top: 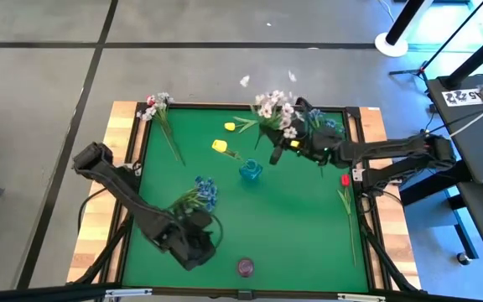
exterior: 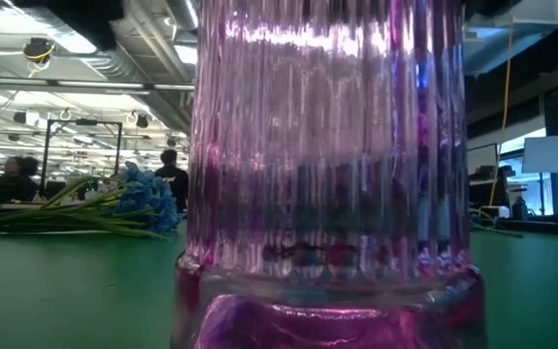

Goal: Sort flowers into vase by color
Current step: Put the bottom white flowers into the blue vase, then put the white flowers into the blue vase

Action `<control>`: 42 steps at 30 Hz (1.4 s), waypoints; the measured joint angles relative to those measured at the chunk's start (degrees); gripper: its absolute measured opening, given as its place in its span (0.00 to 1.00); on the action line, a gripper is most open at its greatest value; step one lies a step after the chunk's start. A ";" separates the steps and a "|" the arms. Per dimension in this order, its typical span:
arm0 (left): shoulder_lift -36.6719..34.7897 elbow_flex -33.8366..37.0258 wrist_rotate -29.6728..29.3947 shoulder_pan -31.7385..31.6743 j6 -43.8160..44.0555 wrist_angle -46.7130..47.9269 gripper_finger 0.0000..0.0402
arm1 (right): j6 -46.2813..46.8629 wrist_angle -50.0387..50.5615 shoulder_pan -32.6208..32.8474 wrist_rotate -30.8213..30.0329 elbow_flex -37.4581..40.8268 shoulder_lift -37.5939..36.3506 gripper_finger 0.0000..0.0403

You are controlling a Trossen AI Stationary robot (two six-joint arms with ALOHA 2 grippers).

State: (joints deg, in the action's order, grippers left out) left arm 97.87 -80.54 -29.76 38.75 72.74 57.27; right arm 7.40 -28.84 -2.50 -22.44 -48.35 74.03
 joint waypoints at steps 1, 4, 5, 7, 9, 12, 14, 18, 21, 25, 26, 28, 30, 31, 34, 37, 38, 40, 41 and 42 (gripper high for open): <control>-1.37 0.95 -0.15 0.48 1.37 1.43 0.42 | 0.99 -2.85 0.05 0.20 1.46 0.97 0.02; -4.82 4.16 1.43 1.13 5.10 4.06 0.42 | 2.65 -8.70 0.31 1.22 3.87 4.15 0.03; -6.08 5.46 2.82 1.05 6.21 3.85 0.42 | 2.75 -8.81 0.33 1.88 4.08 4.93 0.03; -8.50 8.60 5.39 0.20 9.36 3.80 0.42 | 2.84 -8.60 0.94 3.14 4.02 6.19 0.02; -10.97 12.13 6.79 -0.98 11.85 2.50 0.42 | 2.70 -8.53 1.49 3.11 4.02 7.43 0.02; -15.94 17.18 8.13 -4.49 12.78 3.48 0.42 | 2.64 -6.16 2.21 3.54 4.02 8.66 0.04; -20.01 20.03 7.56 -8.39 12.13 6.32 0.42 | 2.68 -3.59 2.21 3.61 3.99 8.84 0.07; -30.93 25.78 6.70 -19.71 8.16 9.70 0.42 | 3.10 1.15 2.16 4.21 4.02 8.17 0.20; -38.71 30.52 6.52 -29.65 3.75 9.61 0.42 | 3.14 3.39 2.16 5.59 3.07 5.99 0.32; -45.33 36.38 5.96 -43.73 -0.20 6.75 0.45 | 3.59 13.06 2.16 5.63 -0.22 1.29 0.49; -45.60 37.52 5.69 -46.99 -1.63 5.34 0.46 | 4.02 15.80 2.16 5.62 -1.21 -0.20 0.52; -45.20 39.27 5.35 -53.05 -5.47 1.98 0.47 | 4.48 20.66 2.16 5.62 -3.32 -3.21 0.58; -42.81 40.34 4.45 -59.02 -10.08 -2.47 0.47 | 4.56 25.53 2.16 5.60 -4.90 -5.99 0.63; -41.35 40.49 4.18 -61.90 -11.64 -4.98 0.47 | 4.60 27.70 2.16 5.62 -5.65 -7.31 0.65; -36.62 40.47 2.38 -71.06 -15.03 -10.47 0.46 | 6.29 35.01 2.16 5.61 -8.10 -10.87 0.70; -31.99 40.42 1.47 -78.85 -16.19 -15.54 0.46 | 9.02 42.88 2.16 5.63 -10.03 -14.86 0.71; -30.58 40.42 1.78 -80.80 -16.22 -16.88 0.46 | 10.23 45.04 2.16 5.62 -10.37 -16.32 0.71; -27.89 40.42 1.97 -83.35 -17.20 -19.47 0.46 | 12.99 49.96 2.16 5.59 -10.03 -19.29 0.71; -26.51 40.38 1.84 -84.15 -17.80 -20.92 0.46 | 14.41 51.21 2.17 5.58 -9.80 -20.79 0.71; -25.26 40.38 1.80 -84.89 -17.98 -21.58 0.46 | 15.62 52.54 2.29 5.58 -9.22 -22.46 0.71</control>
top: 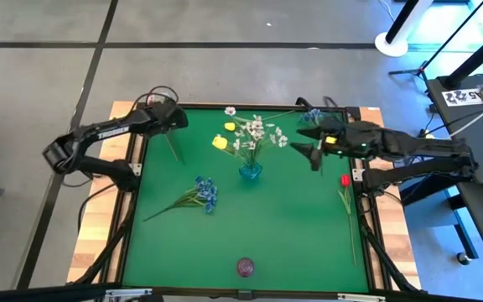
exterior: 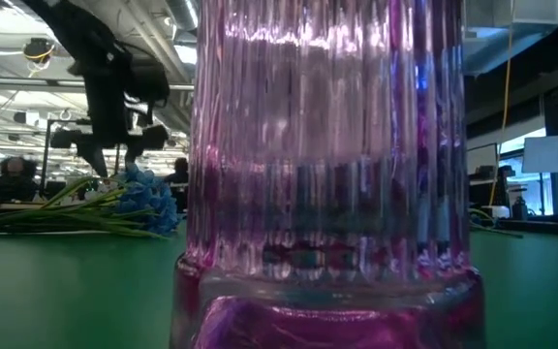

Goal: Sort flowers into vase by color
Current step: Put the white flowers into the blue vase

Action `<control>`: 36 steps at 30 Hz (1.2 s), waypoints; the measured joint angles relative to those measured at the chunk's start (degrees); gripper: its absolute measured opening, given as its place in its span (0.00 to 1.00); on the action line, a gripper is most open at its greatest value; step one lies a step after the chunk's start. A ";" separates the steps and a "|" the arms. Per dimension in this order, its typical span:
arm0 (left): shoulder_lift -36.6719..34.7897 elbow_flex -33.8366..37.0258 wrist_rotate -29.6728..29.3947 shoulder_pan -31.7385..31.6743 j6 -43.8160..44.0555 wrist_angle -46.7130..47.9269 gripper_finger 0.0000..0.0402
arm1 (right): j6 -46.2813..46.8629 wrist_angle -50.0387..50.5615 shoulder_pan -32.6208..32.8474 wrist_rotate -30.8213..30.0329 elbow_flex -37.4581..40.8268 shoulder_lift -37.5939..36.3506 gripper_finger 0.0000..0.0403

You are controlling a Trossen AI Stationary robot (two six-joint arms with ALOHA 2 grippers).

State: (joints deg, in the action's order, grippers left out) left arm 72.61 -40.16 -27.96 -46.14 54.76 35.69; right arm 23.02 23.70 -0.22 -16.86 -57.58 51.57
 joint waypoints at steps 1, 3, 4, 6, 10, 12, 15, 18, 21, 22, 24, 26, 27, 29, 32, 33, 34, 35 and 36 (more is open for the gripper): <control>1.23 0.00 -0.18 -0.61 0.00 -0.39 0.46 | 0.95 1.13 0.34 -0.08 0.97 -1.65 0.71; 3.45 0.00 -0.66 -1.78 0.07 -2.59 0.46 | 2.25 0.13 1.61 -0.09 2.76 -4.63 0.71; 4.38 0.00 -0.94 -2.44 0.07 -2.98 0.46 | 2.37 0.04 2.30 0.12 3.70 -6.07 0.71; 6.00 0.00 -1.65 -3.70 0.16 -4.20 0.46 | 2.32 0.22 3.44 0.92 5.17 -8.26 0.71; 9.31 -0.02 -0.72 -6.24 0.99 -6.37 0.46 | 1.84 0.21 5.61 1.87 7.63 -11.63 0.66; 10.82 -0.02 0.34 -7.04 2.00 -6.83 0.46 | -0.10 -1.93 6.01 3.72 9.63 -13.90 0.62; 13.46 -0.02 1.08 -7.03 3.26 -7.16 0.46 | -2.68 -7.43 5.37 7.84 14.59 -18.04 0.53; 16.38 -0.02 1.89 -6.92 4.94 -7.01 0.39 | -4.11 -14.23 4.24 11.49 20.19 -22.13 0.44; 17.52 -0.27 2.35 -6.28 8.33 -6.94 0.22 | -4.19 -17.32 3.14 15.06 24.17 -26.01 0.36; 17.56 -0.29 2.58 -6.24 10.20 -6.26 0.16 | -4.21 -17.44 3.05 15.97 24.94 -26.99 0.33; 16.46 -0.31 3.62 -5.57 14.41 -4.19 0.05 | -4.13 -16.32 3.20 16.85 25.87 -28.59 0.29; 14.54 -0.04 4.84 -4.05 18.16 -1.99 0.04 | -3.91 -13.12 3.20 18.76 25.94 -29.74 0.26; 13.25 -0.04 5.34 -2.98 19.72 -1.59 0.05 | -4.03 -10.99 3.16 20.81 25.98 -30.32 0.24; 10.38 -0.69 4.84 -0.20 22.93 -0.84 0.05 | -6.27 -8.39 3.18 26.12 25.98 -31.90 0.21; 6.03 -1.96 2.66 5.35 26.15 0.14 0.04 | -11.46 -8.22 3.19 29.91 26.90 -35.69 0.12; 4.53 -2.59 2.01 7.48 26.70 0.02 0.04 | -13.71 -9.39 3.18 30.51 27.72 -37.59 0.09; 3.05 -3.30 0.99 9.67 27.42 -0.05 0.04 | -16.05 -10.88 3.18 30.91 28.78 -39.73 0.05; 1.63 -4.06 -0.19 11.90 27.68 -0.12 0.04 | -18.12 -12.79 3.18 30.86 30.07 -42.01 0.02; 0.33 -4.89 -1.41 14.08 27.64 -0.14 0.04 | -19.24 -14.75 3.18 30.57 31.42 -44.31 0.02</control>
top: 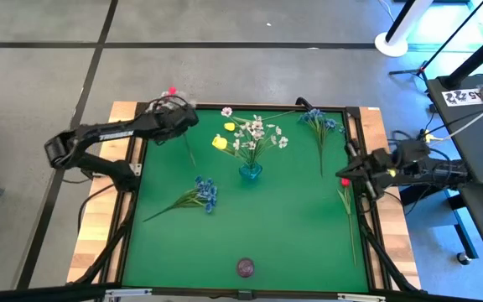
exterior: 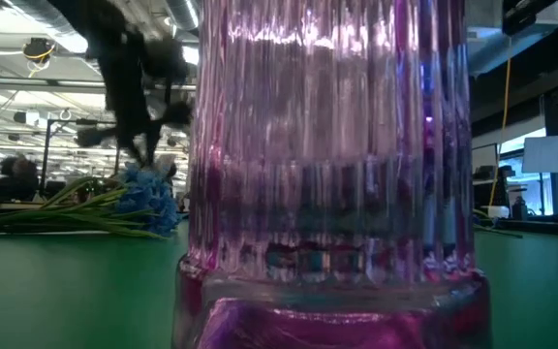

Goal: Sort flowers into vase by color
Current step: Put the white flowers into the blue vase

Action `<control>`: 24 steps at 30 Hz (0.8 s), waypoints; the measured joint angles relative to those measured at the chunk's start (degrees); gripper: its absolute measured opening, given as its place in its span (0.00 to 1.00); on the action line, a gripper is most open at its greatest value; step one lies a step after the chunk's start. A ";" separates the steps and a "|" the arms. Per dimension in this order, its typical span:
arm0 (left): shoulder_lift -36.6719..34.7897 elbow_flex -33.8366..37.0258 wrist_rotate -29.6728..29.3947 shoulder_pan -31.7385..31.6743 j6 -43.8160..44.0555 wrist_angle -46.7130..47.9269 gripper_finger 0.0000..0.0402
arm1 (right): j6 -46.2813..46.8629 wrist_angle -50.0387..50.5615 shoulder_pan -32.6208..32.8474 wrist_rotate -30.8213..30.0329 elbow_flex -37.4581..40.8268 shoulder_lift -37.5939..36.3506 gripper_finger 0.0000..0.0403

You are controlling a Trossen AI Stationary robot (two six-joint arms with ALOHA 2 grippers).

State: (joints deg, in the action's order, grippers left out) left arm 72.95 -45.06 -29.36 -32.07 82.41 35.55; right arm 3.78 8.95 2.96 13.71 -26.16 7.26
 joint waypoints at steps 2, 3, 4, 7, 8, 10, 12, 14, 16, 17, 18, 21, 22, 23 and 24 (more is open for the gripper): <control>-2.41 -1.48 -2.34 4.05 -0.30 -0.01 0.04 | -0.27 -2.13 0.00 -1.03 2.82 -4.44 0.04; -3.49 -2.11 -3.56 5.95 -0.76 -0.07 0.04 | 0.29 -2.65 0.00 -2.10 4.09 -6.32 0.05; -4.62 -2.61 -4.58 7.58 -1.54 -0.15 0.04 | 0.69 -2.80 0.00 -3.38 5.25 -7.20 0.07; -7.56 -3.02 -6.83 11.25 -3.26 -0.35 0.04 | 0.36 1.74 0.00 -7.05 6.69 -6.72 0.09; -8.24 -3.02 -7.48 12.07 -3.35 -0.22 0.04 | 0.41 3.31 0.00 -8.04 6.69 -5.95 0.09; -9.34 -2.69 -7.92 13.54 -3.49 0.83 0.04 | 2.15 5.12 0.00 -9.70 7.16 -4.36 0.09; -9.47 -1.74 -7.23 15.03 -3.47 2.03 0.04 | 5.59 5.87 0.00 -10.24 7.46 -3.88 0.08; -9.26 0.63 -6.26 16.46 -2.60 1.97 0.04 | 7.60 3.52 0.00 -10.81 7.13 -3.50 0.07; -8.74 4.07 -5.98 17.73 0.89 1.13 0.04 | 7.79 3.32 0.00 -11.08 7.11 -3.54 0.06; -8.48 5.85 -5.92 18.29 2.90 0.33 0.04 | 7.80 3.50 0.00 -11.28 7.23 -3.58 0.05; -8.39 7.54 -5.74 18.70 4.68 0.16 0.04 | 7.82 3.47 0.00 -11.83 7.24 -3.59 0.04; -8.31 11.50 -4.33 19.27 5.99 -1.18 0.08 | 7.96 3.09 0.00 -13.87 7.15 -3.69 0.03; -8.28 12.20 -3.61 19.27 5.98 -1.07 0.10 | 7.92 3.19 0.00 -14.21 7.11 -3.69 0.02; -8.34 12.76 -3.14 19.22 5.83 -1.04 0.13 | 7.92 3.19 0.00 -14.36 7.09 -3.69 0.02; -8.33 13.06 -2.76 19.17 5.63 -1.03 0.15 | 7.92 3.19 0.00 -14.35 7.07 -3.69 0.02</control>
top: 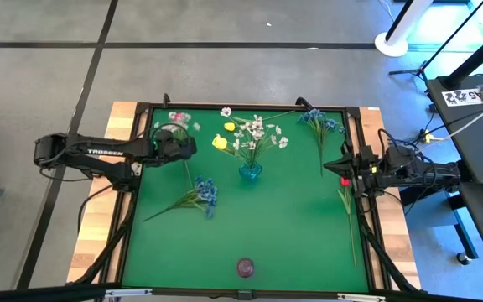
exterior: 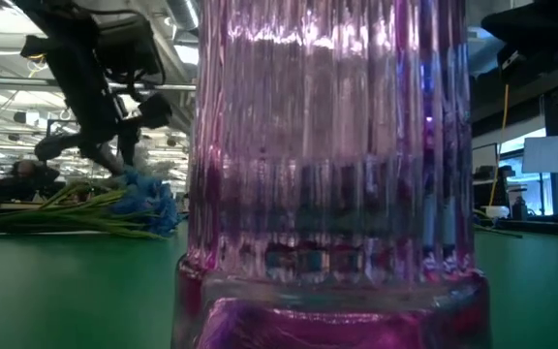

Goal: Sort flowers into vase by color
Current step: Put the white flowers into the blue vase

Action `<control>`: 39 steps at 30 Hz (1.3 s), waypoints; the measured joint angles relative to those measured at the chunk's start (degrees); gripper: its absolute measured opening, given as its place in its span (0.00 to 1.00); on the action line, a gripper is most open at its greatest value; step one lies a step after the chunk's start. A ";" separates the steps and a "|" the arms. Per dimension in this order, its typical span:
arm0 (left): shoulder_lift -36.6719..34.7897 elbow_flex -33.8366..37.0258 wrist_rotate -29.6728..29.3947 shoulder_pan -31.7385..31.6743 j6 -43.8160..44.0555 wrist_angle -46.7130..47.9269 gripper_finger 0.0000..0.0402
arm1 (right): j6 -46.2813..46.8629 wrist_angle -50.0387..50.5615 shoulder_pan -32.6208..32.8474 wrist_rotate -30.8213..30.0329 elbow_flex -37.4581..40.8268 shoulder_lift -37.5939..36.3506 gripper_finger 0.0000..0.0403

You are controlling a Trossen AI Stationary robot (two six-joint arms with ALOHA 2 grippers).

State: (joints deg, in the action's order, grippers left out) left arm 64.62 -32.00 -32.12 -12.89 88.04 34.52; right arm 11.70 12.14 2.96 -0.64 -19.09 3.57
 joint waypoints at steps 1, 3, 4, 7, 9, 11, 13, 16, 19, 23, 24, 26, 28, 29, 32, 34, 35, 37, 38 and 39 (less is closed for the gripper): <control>0.00 0.33 0.36 -0.06 -0.32 -0.06 0.18 | 0.00 -0.02 0.00 0.02 -0.02 -0.02 0.02; -0.02 0.91 2.09 -0.38 -1.85 0.22 0.23 | 0.00 0.04 0.00 0.37 -0.02 -0.02 0.02; -0.02 1.13 3.43 -0.63 -3.13 0.31 0.26 | 0.00 0.02 0.00 0.71 -0.02 -0.02 0.02; -0.02 1.51 6.64 -0.95 -6.12 0.48 0.31 | 0.00 0.04 0.00 0.87 -0.04 -0.02 0.02; -0.02 1.62 6.79 -0.81 -6.39 0.22 0.33 | 0.00 0.04 0.00 0.92 -0.04 -0.02 0.02; 0.66 2.12 6.79 -0.80 -6.14 -1.06 0.33 | -0.01 0.07 0.00 0.99 -0.04 -0.02 0.02; 2.35 3.27 7.76 -0.81 -4.71 -1.81 0.32 | 0.00 0.07 0.00 1.16 -0.04 -0.02 0.02; 5.83 3.82 8.62 0.15 -2.39 -6.50 0.31 | -0.01 0.08 0.00 1.16 -0.04 -0.02 0.02; 8.91 2.69 9.60 1.28 -0.46 -8.25 0.31 | 0.00 0.12 0.00 1.17 -0.07 -0.02 0.02; 12.89 0.46 12.99 3.41 1.02 -7.72 0.25 | 0.00 0.13 0.00 1.16 -0.07 -0.02 0.02; 13.77 0.03 14.12 3.73 1.44 -6.83 0.22 | -0.01 0.15 0.00 1.16 -0.07 -0.02 0.02; 14.54 -0.93 15.97 4.06 2.05 -5.19 0.15 | 0.00 0.15 0.00 1.14 -0.07 -0.02 0.02; 14.56 -2.41 18.18 4.20 2.92 -2.62 0.08 | 0.00 0.17 0.00 1.15 -0.07 -0.02 0.02; 14.47 -3.60 19.21 4.24 3.04 -0.66 0.04 | -0.02 0.17 0.00 1.14 -0.07 -0.02 0.02; 13.58 -9.66 20.26 3.89 3.02 5.76 0.02 | -0.02 0.20 0.00 1.14 -0.07 -0.02 0.02; 13.33 -14.48 21.01 3.86 2.97 11.32 0.03 | -0.02 0.23 0.00 1.14 -0.07 -0.02 0.02; 13.36 -16.78 21.74 4.03 2.97 14.48 0.03 | -0.02 0.24 0.00 1.14 -0.07 -0.02 0.02; 13.38 -21.32 22.66 4.57 2.97 19.70 0.02 | -0.02 0.25 0.00 1.14 -0.07 -0.02 0.02; 13.35 -23.55 23.01 4.85 2.96 21.68 0.02 | -0.02 0.26 0.00 1.14 -0.07 -0.02 0.02; 13.35 -25.44 23.26 5.09 2.99 23.55 0.02 | -0.02 0.26 0.00 1.14 -0.07 -0.02 0.02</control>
State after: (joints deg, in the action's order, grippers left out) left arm 77.97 -57.44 -8.86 -7.80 91.02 58.08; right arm 11.68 12.40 2.96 0.49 -19.16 3.55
